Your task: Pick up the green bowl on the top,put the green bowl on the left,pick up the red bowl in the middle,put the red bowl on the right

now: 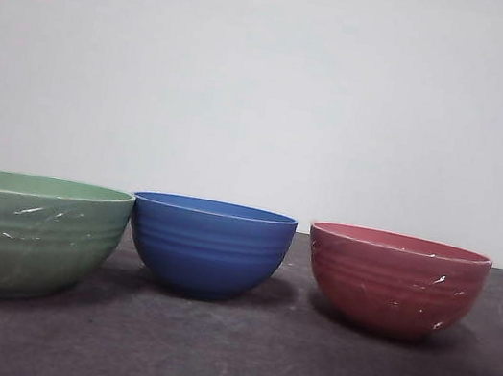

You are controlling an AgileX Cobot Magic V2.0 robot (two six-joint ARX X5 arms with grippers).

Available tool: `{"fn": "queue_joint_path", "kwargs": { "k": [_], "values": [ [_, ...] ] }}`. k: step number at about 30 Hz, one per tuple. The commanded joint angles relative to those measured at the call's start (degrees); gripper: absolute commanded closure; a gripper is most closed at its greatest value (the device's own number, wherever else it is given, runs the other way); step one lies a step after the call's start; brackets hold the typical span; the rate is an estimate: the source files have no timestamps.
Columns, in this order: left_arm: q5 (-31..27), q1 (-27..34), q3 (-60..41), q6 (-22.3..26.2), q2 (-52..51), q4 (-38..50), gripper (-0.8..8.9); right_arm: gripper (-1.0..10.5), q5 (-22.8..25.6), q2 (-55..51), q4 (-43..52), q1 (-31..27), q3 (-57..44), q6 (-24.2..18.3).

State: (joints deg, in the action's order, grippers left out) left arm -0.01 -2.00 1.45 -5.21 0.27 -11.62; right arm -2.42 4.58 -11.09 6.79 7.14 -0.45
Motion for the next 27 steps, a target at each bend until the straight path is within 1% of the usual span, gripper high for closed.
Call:
{"fn": "queue_joint_path", "kwargs": {
  "k": [1, 4, 5, 8, 27],
  "values": [
    [0.2, 0.2, -0.7, -0.4, -0.2, -0.3, 8.17, 9.4, -0.6, -1.2, 2.4, 0.0, -3.3, 1.0],
    [0.2, 0.2, -0.7, -0.4, -0.2, -0.3, 8.17, 9.4, -0.7, -2.5, 4.3, 0.0, -6.6, 1.4],
    [0.2, 0.2, -0.7, -0.4, -0.2, -0.3, 8.17, 9.4, -0.6, -3.0, 2.7, 0.0, -6.8, 1.7],
    [0.2, 0.2, -0.7, -0.4, -0.2, -0.3, 8.17, 9.4, -0.5, -3.7, 1.5, 0.0, -6.7, 2.5],
    [0.2, 0.2, -0.7, -0.4, -0.2, -0.3, 8.17, 9.4, -0.2, -3.1, 1.6, 0.0, -6.7, 2.5]
  ]
}}
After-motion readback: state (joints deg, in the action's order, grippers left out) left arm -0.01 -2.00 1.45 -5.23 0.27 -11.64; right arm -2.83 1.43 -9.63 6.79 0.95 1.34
